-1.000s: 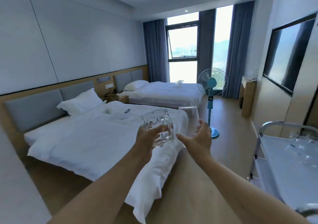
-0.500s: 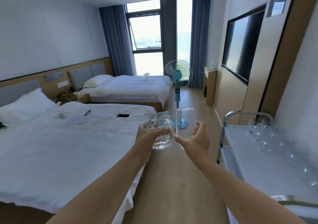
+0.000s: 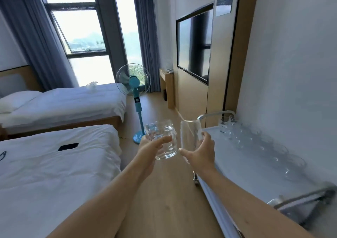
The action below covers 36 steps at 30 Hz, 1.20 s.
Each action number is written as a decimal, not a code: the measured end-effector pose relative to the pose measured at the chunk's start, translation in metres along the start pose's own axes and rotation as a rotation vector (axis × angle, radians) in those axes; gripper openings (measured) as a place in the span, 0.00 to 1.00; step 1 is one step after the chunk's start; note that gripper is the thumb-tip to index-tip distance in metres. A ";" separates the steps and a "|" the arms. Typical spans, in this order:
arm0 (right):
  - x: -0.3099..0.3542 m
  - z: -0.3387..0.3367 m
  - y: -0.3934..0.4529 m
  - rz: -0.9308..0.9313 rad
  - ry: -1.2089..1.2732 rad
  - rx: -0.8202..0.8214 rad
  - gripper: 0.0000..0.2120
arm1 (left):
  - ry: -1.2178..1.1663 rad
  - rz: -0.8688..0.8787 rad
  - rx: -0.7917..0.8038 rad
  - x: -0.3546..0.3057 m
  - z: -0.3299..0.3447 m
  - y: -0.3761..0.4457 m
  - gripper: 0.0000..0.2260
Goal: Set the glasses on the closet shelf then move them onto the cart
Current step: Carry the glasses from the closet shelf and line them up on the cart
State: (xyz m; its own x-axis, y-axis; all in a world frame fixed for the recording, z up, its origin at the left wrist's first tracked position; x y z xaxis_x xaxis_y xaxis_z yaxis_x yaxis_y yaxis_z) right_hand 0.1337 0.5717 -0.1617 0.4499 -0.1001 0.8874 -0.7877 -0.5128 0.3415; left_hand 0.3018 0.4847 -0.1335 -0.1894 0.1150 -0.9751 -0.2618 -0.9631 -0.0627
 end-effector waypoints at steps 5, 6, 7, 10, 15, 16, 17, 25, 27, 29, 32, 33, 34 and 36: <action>-0.011 0.012 0.025 0.052 -0.046 -0.059 0.48 | -0.040 -0.042 0.127 0.004 0.019 0.052 0.41; -0.016 0.014 0.030 0.063 -0.047 -0.079 0.47 | -0.043 -0.056 0.161 0.006 0.024 0.061 0.38; -0.019 0.015 0.033 0.076 -0.049 -0.097 0.46 | -0.045 -0.069 0.187 0.009 0.027 0.070 0.36; -0.033 0.015 0.039 0.107 -0.054 -0.150 0.45 | -0.030 -0.099 0.238 0.021 0.040 0.093 0.33; -0.065 0.006 0.050 0.183 -0.063 -0.247 0.44 | 0.015 -0.159 0.300 0.046 0.073 0.113 0.30; -0.073 0.003 0.055 0.199 -0.061 -0.268 0.43 | 0.025 -0.173 0.318 0.051 0.084 0.116 0.27; -0.079 0.000 0.059 0.215 -0.059 -0.284 0.43 | 0.035 -0.184 0.322 0.055 0.092 0.119 0.26; -0.149 -0.034 0.113 0.306 -0.091 -0.360 0.42 | 0.204 -0.168 0.398 0.096 0.181 0.149 0.27; -0.170 -0.043 0.124 0.355 -0.094 -0.373 0.42 | 0.252 -0.182 0.432 0.111 0.204 0.155 0.20; -0.190 -0.052 0.134 0.395 -0.100 -0.385 0.42 | 0.294 -0.230 0.424 0.129 0.225 0.168 0.33; -0.219 -0.063 0.150 0.428 -0.108 -0.379 0.44 | 0.344 -0.253 0.405 0.153 0.254 0.183 0.43; -0.229 -0.068 0.154 0.447 -0.105 -0.383 0.45 | 0.364 -0.258 0.412 0.160 0.265 0.185 0.42; -0.236 -0.072 0.156 0.466 -0.105 -0.387 0.45 | 0.380 -0.260 0.421 0.165 0.273 0.186 0.39; -0.252 -0.079 0.163 0.490 -0.106 -0.398 0.46 | 0.407 -0.257 0.431 0.174 0.292 0.188 0.35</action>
State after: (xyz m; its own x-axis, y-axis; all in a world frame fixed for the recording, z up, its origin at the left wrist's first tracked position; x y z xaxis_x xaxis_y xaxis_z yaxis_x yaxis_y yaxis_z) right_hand -0.1413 0.5813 -0.3052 0.0212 -0.3371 0.9412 -0.9994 -0.0322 0.0110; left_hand -0.0567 0.3950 -0.2533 0.2817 0.1461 -0.9483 -0.6240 -0.7229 -0.2967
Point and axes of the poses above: each hand's wrist, its own y-axis towards the middle knuckle, its own z-axis out of the palm, x = y × z, the point moved 3 cm from there along y, towards the middle knuckle, and after that the axes turned 10 degrees about -x, right-handed, at the moved point
